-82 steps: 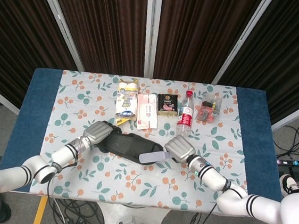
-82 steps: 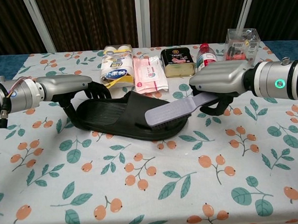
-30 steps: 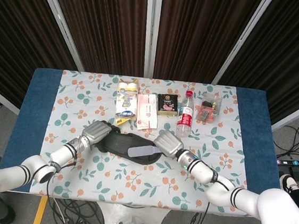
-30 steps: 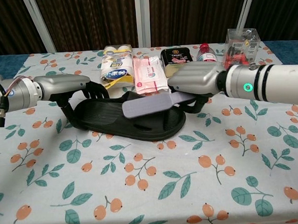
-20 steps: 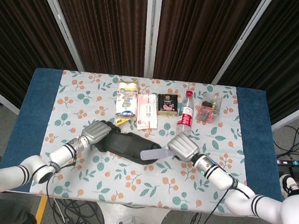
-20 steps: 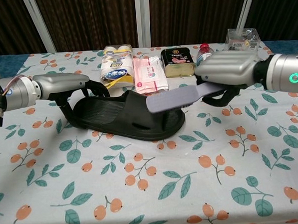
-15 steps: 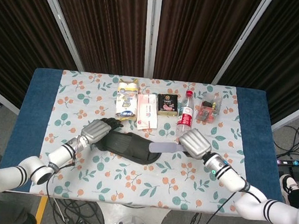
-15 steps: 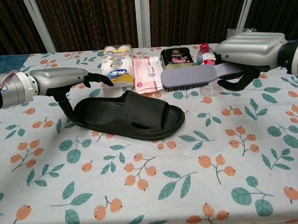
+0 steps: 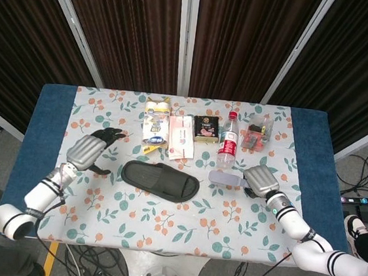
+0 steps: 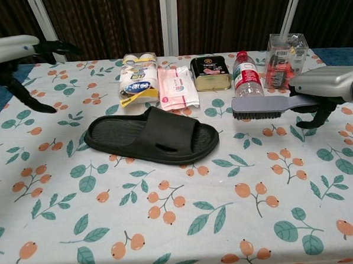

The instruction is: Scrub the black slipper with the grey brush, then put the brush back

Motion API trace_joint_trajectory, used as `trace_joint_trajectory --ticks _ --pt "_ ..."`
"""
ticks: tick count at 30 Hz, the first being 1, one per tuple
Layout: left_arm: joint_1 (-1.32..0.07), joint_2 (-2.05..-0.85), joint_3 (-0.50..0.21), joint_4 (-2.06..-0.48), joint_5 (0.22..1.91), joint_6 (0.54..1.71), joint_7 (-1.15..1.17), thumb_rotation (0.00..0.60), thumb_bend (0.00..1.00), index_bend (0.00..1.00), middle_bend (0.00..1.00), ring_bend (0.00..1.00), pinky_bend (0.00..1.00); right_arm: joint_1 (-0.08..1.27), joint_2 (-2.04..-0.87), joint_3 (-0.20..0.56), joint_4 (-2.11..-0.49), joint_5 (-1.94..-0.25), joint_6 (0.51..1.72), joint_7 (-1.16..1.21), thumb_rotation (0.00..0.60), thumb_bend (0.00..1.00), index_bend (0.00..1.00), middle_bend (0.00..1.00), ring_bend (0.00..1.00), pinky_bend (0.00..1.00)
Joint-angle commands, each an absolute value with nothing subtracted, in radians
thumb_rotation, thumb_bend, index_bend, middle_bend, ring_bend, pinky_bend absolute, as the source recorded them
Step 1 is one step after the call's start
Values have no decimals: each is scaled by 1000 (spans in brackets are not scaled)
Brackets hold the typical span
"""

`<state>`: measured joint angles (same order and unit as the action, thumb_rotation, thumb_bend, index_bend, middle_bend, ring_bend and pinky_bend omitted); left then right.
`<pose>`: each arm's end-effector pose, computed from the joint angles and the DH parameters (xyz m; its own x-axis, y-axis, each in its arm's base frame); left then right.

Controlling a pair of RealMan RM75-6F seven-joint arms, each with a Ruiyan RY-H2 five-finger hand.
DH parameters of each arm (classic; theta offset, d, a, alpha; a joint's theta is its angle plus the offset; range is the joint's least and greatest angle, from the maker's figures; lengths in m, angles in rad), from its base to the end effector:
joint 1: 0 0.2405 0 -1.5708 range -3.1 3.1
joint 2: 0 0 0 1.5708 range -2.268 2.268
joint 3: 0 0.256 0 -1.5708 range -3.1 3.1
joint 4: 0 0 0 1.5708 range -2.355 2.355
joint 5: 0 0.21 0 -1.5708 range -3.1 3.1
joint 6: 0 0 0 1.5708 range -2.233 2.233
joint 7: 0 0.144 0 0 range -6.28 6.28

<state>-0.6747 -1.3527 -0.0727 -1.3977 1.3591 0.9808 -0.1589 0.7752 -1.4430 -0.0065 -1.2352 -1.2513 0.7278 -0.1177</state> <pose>-0.2125 0.3456 0.0463 0.3302 0.2999 0.8950 0.9107 -0.3505 -0.2186 -0.2397 -0.3595 0.0020 0.6544 -0.4020 0.6404 -0.7532 -0.4214 0.5051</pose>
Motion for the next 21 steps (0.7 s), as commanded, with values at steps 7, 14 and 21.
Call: trace_joint_trajectory --ticks 7,14,21 --pt "-574 -1270 -50 -1464 1348 1065 -172 600 157 166 171 96 168 766 -1443 13 -1267 -1192 711 -188 600 0 294 403 264 423" --pt "-517 -1210 -34 -1495 1344 1096 -181 600 157 166 171 96 168 727 -1348 33 -1394 -1198 791 -185 600 0 22 189 69 225" --pt "-420 -1143 -8 -1511 1328 1182 -154 600 157 166 171 96 168 594 -1161 29 -1548 -1295 1023 -110 600 39 20 220 81 222"
